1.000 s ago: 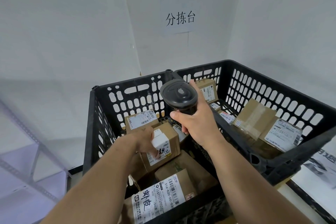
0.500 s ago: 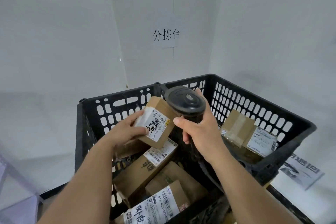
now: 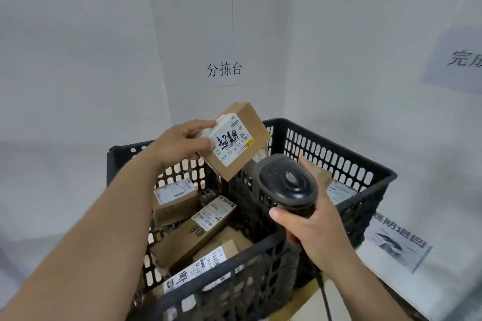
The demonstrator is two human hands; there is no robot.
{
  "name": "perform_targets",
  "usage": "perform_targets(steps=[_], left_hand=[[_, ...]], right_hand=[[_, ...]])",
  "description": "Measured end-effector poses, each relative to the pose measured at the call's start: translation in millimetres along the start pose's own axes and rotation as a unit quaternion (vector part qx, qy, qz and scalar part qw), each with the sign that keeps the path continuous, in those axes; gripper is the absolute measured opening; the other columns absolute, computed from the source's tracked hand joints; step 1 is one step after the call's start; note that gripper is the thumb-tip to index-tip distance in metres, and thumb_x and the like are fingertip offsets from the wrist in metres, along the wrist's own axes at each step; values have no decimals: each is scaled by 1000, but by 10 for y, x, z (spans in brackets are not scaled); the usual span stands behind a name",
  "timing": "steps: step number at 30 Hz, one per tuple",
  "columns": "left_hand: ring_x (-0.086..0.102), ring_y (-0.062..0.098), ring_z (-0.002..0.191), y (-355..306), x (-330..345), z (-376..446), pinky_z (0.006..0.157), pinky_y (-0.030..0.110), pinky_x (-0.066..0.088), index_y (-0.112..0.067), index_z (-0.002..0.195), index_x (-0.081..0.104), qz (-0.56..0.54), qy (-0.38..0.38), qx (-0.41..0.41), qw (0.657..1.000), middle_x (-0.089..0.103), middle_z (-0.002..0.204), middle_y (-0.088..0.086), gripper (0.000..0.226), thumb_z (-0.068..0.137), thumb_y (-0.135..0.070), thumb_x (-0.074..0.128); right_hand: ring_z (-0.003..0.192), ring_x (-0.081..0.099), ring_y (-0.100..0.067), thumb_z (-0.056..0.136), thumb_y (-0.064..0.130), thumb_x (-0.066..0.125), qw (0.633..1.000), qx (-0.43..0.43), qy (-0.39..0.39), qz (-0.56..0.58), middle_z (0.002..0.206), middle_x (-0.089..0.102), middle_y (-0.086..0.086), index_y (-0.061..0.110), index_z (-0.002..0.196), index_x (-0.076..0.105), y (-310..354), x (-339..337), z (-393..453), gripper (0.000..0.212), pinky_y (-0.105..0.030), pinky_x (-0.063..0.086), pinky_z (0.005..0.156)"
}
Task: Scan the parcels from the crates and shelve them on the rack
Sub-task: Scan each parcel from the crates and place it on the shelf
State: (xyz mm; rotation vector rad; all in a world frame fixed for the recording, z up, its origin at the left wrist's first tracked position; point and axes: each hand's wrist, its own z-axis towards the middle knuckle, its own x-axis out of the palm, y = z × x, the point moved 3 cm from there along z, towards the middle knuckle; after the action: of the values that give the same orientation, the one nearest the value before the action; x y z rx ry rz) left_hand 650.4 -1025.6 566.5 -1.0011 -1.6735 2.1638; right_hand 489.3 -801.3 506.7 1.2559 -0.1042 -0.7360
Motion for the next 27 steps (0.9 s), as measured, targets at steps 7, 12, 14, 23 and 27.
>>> perform_targets(steps=[7, 12, 14, 23, 27], left_hand=[[61, 22, 109, -493, 698, -148, 90, 32, 54, -36, 122, 61, 69, 53, 35, 996, 64, 118, 2, 45, 85, -13, 70], [63, 17, 103, -703, 1203, -227, 77, 20, 52, -36, 125, 60, 98, 89, 62, 989, 63, 119, 2, 48, 82, -18, 74], [63, 14, 102, -762, 1392, -256, 75, 20, 53, -34, 126, 59, 97, 106, 69, 987, 62, 121, 0, 49, 83, -16, 74], [61, 15, 108, -945, 1935, -326, 97, 35, 49, -40, 127, 57, 133, 146, 81, 977, 65, 116, -7, 49, 84, -23, 73], [61, 21, 109, -1020, 2071, -333, 99, 43, 50, -40, 126, 58, 130, 159, 87, 975, 65, 117, -2, 47, 85, -22, 72]], right_hand=[[95, 57, -10, 57, 46, 80, 998, 7, -37, 52, 123, 60, 23, 70, 135, 24, 60, -472, -491, 99, -54, 47, 100], [97, 62, -12, 72, 18, 85, 996, 8, -74, 42, 118, 57, 35, 78, 126, 28, 0, -860, -827, 99, -53, 50, 101], [99, 61, -12, 71, 18, 85, 995, 18, -91, 48, 119, 56, 36, 83, 119, 28, -39, -986, -927, 100, -53, 50, 100], [75, 58, 1, 62, 32, 80, 989, 33, -133, 51, 111, 68, 15, 87, 115, 25, -171, -1400, -1260, 94, -34, 52, 84], [61, 60, 3, 75, 11, 82, 990, 28, -132, 46, 112, 65, 15, 73, 126, 27, -207, -1532, -1362, 97, -23, 52, 56]])
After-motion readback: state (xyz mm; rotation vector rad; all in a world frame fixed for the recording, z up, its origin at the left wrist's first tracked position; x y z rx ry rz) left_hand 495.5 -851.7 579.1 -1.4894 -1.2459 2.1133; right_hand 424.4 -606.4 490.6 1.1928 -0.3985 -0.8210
